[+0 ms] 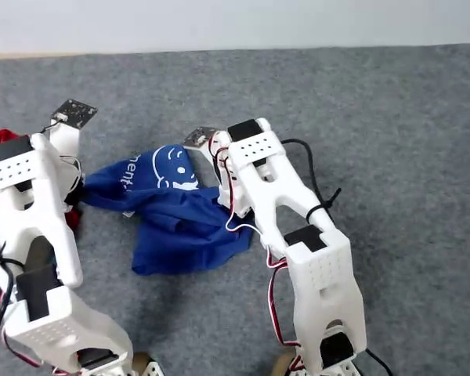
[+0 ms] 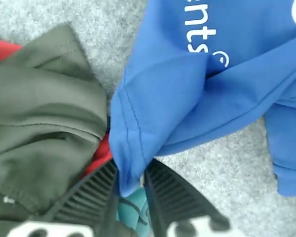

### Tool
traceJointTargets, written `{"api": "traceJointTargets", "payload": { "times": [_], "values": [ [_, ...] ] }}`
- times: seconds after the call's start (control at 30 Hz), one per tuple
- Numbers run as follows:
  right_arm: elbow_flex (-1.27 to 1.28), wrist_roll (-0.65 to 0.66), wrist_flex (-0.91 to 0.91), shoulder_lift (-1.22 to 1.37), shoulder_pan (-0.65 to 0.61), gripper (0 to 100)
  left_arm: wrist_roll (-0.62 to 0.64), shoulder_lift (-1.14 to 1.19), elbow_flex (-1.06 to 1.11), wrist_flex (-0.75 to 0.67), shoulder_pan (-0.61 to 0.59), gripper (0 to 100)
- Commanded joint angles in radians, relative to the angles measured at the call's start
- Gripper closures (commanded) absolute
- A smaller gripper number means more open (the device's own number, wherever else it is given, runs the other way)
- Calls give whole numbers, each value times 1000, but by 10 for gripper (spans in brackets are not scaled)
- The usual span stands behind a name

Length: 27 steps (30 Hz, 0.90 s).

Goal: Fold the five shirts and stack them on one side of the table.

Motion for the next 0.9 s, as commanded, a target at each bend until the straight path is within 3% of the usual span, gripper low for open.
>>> {"api": "traceJointTargets", "payload": {
  "times": [0.0,0.27,0.43,0.53,0.87],
  "values": [
    [-58,8,-41,-21,16,862,-12,-49,1,-14,6,995],
    [-58,8,-79,12,7,868,-11,-49,22,-55,6,995],
    [-58,28,-87,44,-13,995,-11,-49,93,-107,6,995],
    [-58,63,-68,35,-5,991,-11,-49,105,-107,6,995],
    [-58,68,5,-275,119,988,11,-141,-48,-28,23,995]
  ]
}}
